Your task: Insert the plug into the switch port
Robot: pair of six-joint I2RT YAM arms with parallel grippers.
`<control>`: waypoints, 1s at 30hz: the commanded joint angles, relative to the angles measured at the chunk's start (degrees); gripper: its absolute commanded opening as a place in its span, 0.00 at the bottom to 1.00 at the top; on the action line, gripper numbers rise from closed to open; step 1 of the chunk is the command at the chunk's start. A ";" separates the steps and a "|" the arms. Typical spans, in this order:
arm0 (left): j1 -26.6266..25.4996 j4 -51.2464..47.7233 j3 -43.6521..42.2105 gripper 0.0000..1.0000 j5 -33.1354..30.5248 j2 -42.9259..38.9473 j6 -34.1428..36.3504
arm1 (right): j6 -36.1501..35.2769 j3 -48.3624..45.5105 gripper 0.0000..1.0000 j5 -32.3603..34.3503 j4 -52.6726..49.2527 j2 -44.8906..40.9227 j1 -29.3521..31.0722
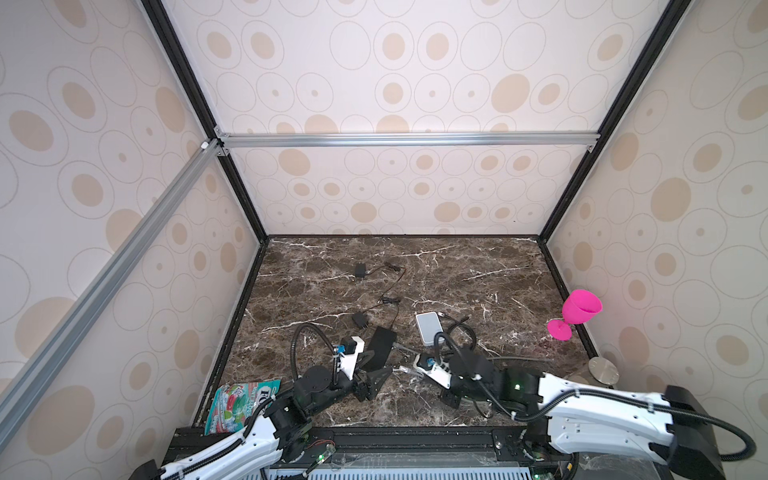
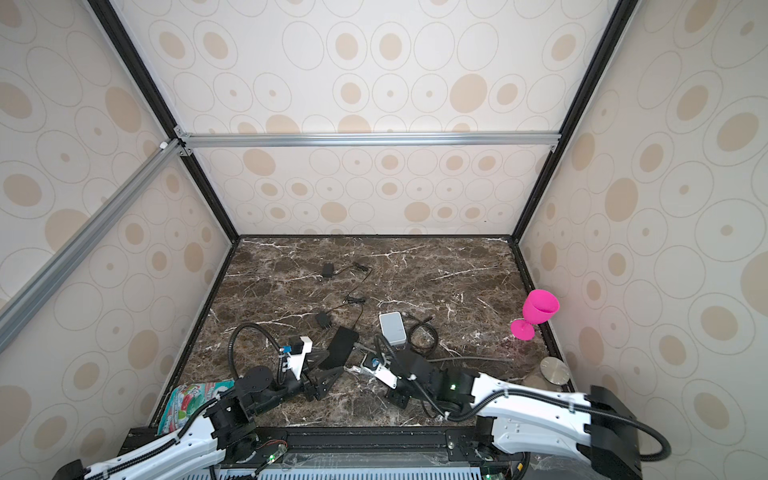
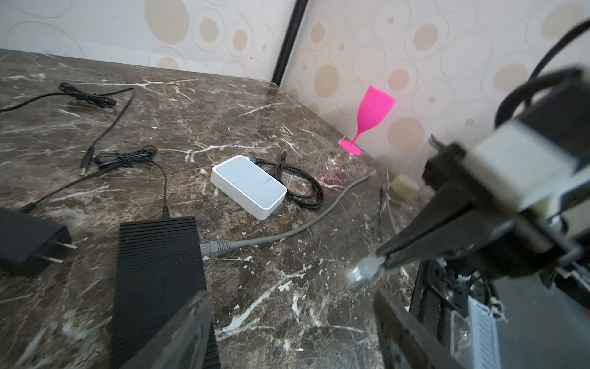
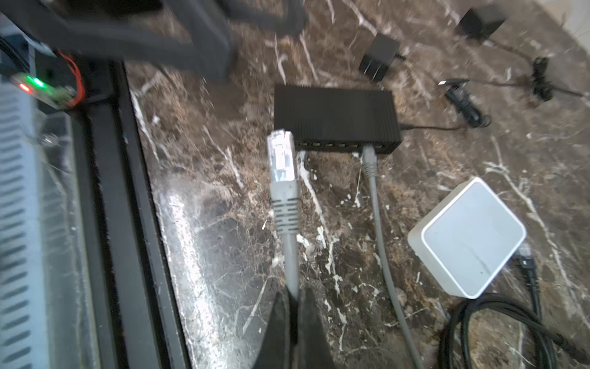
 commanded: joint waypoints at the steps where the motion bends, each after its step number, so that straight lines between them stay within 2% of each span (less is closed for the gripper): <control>1: -0.56 14.04 3.22 0.76 8.50 5.03 11.24 | -0.10 -1.01 0.00 -3.12 -2.79 -3.98 -0.16; 2: -0.66 15.48 3.62 0.73 10.82 6.11 14.19 | 0.43 0.03 0.00 -2.26 -4.85 -4.02 -0.12; 5: -0.97 18.73 2.76 0.71 17.82 6.21 22.62 | 0.98 1.93 0.00 -3.76 -7.40 -3.65 -0.19; 6: -1.12 18.27 2.73 0.65 17.75 5.57 25.06 | 0.95 2.46 0.00 -4.39 -8.18 -3.58 -0.12; 10: -1.06 14.22 2.99 0.61 16.47 4.04 31.56 | 0.89 3.34 0.00 -5.68 -9.41 -3.96 -0.18; 14: -1.10 13.02 3.58 0.61 19.33 5.39 33.71 | 0.37 2.46 0.00 -7.97 -7.83 -4.74 -0.13; 19: -1.11 11.38 5.40 0.41 24.26 8.48 35.68 | -0.69 2.94 0.00 -10.48 -7.37 -4.14 -0.19; 23: -1.06 10.95 5.88 0.47 25.52 9.56 36.42 | -1.14 3.45 0.00 -11.91 -6.99 -4.13 -0.14; 25: -1.17 10.31 6.33 0.47 26.84 10.31 36.99 | -1.24 3.62 0.00 -11.75 -7.13 -4.36 -0.13; 28: -1.20 9.27 7.37 0.43 28.36 11.74 37.70 | -1.35 4.01 0.00 -11.86 -7.25 -4.81 -0.17; 30: -1.22 8.66 7.94 0.36 29.06 12.56 38.05 | -1.24 4.28 0.00 -11.82 -7.41 -5.12 -0.11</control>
